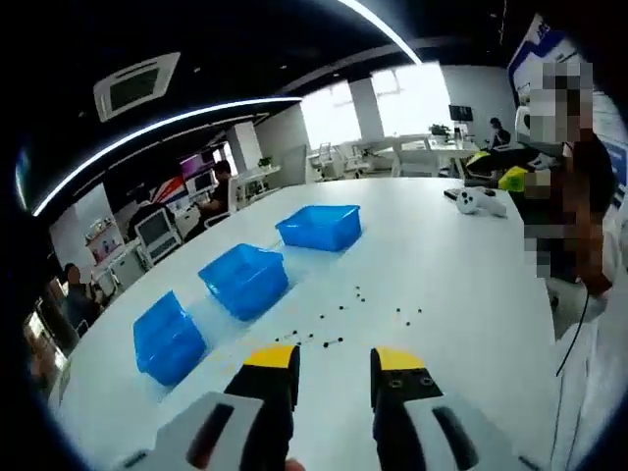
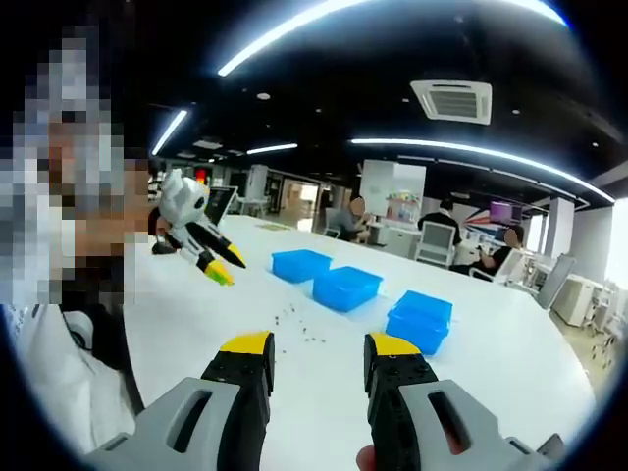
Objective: Pick up the resistors one by one and place each resistor into its matching bin, sorting the parts by color and model until every resistor is separated into the correct bin for its type
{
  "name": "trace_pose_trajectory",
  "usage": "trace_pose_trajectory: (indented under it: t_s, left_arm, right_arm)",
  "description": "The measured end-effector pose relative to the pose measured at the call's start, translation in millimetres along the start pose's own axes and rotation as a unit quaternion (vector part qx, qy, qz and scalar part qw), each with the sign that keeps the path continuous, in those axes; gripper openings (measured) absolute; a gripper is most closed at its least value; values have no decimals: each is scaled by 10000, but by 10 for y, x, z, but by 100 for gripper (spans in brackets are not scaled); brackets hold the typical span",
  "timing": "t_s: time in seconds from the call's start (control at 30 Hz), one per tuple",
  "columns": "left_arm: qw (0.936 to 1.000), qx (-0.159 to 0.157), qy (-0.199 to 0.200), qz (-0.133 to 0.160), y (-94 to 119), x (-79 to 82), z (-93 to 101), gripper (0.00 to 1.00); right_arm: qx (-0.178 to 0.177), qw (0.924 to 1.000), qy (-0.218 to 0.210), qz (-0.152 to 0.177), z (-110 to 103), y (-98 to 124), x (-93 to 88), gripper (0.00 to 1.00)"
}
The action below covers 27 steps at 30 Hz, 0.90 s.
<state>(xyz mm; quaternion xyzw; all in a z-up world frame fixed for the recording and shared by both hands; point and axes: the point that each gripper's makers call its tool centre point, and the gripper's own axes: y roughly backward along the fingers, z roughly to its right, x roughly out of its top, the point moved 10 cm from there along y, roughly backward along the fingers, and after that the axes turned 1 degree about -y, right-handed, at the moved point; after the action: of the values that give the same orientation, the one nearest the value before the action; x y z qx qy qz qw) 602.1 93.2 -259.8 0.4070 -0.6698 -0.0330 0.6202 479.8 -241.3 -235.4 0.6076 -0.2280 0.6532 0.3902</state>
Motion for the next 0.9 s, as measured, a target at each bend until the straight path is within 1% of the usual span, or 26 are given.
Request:
trace_pose_trajectory:
  t_s: [0.03, 0.07, 0.17, 0.23, 0.3, 0.33, 0.4, 0.43, 0.53, 0.57, 0.63, 0.67, 0.7, 0.73, 0.77, 0.8, 0.87, 0.9]
  left_arm:
    - [10000, -58, 27, -12, -64, 22, -38, 31]
    - [9997, -194, 119, -98, -127, 37, -67, 30]
    - [9975, -538, 193, -411, -290, 37, -160, 25]
    - [9944, -787, 263, -652, -409, 18, -215, 24]
    - [9922, -841, 236, -892, -535, -29, -287, 24]
    - [9900, -870, 203, -1088, -607, -68, -331, 24]
    - [9887, -855, 148, -1224, -707, -108, -377, 23]
    - [9870, -908, 99, -1322, -742, -128, -390, 23]
    - [9871, -932, 80, -1297, -845, -149, -437, 22]
    - [9852, -1002, 163, -1382, -871, -164, -434, 22]
    - [9845, -1024, 118, -1420, -911, -180, -445, 22]
    - [9831, -1058, 129, -1490, -934, -197, -448, 21]
    - [9835, -1100, 278, -1409, -943, -188, -452, 20]
    - [9815, -1201, 406, -1433, -937, -198, -453, 20]
    - [9815, -1214, 409, -1421, -963, -189, -470, 20]
    - [9811, -1213, 503, -1423, -974, -186, -476, 20]
    - [9806, -1231, 555, -1420, -978, -188, -470, 16]
    - [9804, -1240, 597, -1411, -984, -189, -464, 11]
  right_arm:
    - [3, 10000, -1, -1, 3, -1, 0, 38]
    - [-2, 10000, 3, 0, 4, 0, 0, 38]
    - [-33, 10000, -7, 53, 15, 19, 20, 38]
    - [-34, 10000, 3, 54, 21, 26, 24, 38]
    - [-44, 10000, 4, 51, 30, 33, 22, 38]
    - [-55, 10000, -8, 59, 38, 38, 23, 38]
    - [-68, 10000, -12, 65, 44, 45, 26, 38]
    - [-66, 10000, -11, 70, 47, 48, 28, 38]
    - [-46, 10000, -19, 75, 44, 42, 27, 38]
    - [-38, 10000, -19, 72, 41, 37, 23, 38]
    - [-29, 10000, -20, 68, 38, 31, 17, 38]
    - [-27, 10000, -23, 67, 40, 30, 17, 38]
    - [-28, 10000, -30, 66, 46, 29, 18, 38]
    - [-30, 10000, -33, 65, 48, 28, 15, 38]
    - [-33, 10000, -34, 66, 50, 27, 14, 38]
    - [-35, 10000, -38, 67, 51, 25, 12, 38]
    - [-39, 10000, -41, 66, 50, 22, 9, 38]
    - [-37, 10000, -40, 63, 48, 20, 7, 38]
